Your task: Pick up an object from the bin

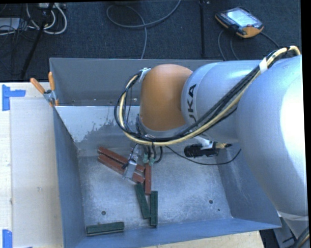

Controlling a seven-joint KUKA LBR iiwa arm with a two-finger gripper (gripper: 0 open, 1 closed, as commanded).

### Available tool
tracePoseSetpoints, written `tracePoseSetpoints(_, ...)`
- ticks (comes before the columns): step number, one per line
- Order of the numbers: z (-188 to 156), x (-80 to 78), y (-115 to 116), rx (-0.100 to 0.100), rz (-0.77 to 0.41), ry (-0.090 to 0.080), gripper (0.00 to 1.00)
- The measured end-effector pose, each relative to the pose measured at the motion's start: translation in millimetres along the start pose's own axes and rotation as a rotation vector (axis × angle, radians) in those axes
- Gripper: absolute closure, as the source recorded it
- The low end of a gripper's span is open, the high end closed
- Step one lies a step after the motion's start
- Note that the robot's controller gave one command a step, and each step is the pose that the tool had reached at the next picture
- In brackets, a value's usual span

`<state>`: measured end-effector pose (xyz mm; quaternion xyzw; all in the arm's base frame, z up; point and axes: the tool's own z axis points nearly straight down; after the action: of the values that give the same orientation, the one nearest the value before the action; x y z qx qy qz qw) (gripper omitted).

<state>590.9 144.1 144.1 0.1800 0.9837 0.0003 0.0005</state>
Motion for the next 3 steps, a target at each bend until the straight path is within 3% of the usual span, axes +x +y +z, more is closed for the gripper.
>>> tracePoseSetpoints(1, 54.3, 1.1, -20.0, 0.0, 0.074, 0.0, 0.0)
tracePoseSetpoints(2, 75.0, 1.5, 5.2, 0.001, 0.155, 0.002, 1.0)
tracePoseSetpoints(3, 75.0, 1.5, 5.2, 0.001, 0.155, 0.002, 1.0)
